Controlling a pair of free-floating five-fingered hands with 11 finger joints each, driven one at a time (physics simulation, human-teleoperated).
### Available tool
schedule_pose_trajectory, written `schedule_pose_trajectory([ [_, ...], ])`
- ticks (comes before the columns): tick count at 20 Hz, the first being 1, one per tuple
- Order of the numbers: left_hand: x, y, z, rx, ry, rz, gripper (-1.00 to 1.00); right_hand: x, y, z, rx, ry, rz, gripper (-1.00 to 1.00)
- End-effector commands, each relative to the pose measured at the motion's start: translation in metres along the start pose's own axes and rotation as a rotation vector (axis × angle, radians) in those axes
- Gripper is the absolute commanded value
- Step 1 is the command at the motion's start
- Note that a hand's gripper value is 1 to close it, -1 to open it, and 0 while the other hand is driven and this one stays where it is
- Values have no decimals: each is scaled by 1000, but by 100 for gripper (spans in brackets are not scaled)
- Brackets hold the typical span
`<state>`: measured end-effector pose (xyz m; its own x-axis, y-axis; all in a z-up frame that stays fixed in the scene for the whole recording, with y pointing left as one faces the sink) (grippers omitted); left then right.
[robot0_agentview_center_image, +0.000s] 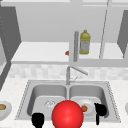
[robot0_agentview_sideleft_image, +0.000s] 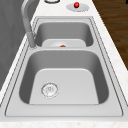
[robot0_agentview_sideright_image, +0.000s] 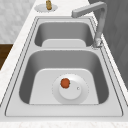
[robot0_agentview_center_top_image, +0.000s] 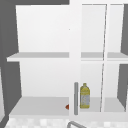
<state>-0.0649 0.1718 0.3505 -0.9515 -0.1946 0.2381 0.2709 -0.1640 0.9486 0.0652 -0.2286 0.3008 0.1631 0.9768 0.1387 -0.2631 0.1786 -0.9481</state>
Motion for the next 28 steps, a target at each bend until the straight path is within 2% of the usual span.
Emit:
schedule_pose_trajectory([
  [1,0,0,0,0,0,0,0,5,-11,4,-47,60,-82,-100],
  [6,0,0,0,2,1,-2,0,12,-19,7,-69,80,-118,-100],
  [17,0,0,0,3,3,-4,0,29,-21,9,-53,117,-178,-100],
  [22,0,0,0,4,3,-5,0,30,-23,11,-65,119,-248,-100],
  [23,0,0,0,4,3,-5,0,29,-21,12,-62,82,-211,-100],
  [24,0,0,0,4,3,-5,0,31,-21,11,-69,79,-173,-100],
  [26,0,0,0,4,3,-5,0,32,-21,10,-45,94,-139,-100],
  [28,0,0,0,4,3,-5,0,32,-21,8,-44,91,-139,-100],
])
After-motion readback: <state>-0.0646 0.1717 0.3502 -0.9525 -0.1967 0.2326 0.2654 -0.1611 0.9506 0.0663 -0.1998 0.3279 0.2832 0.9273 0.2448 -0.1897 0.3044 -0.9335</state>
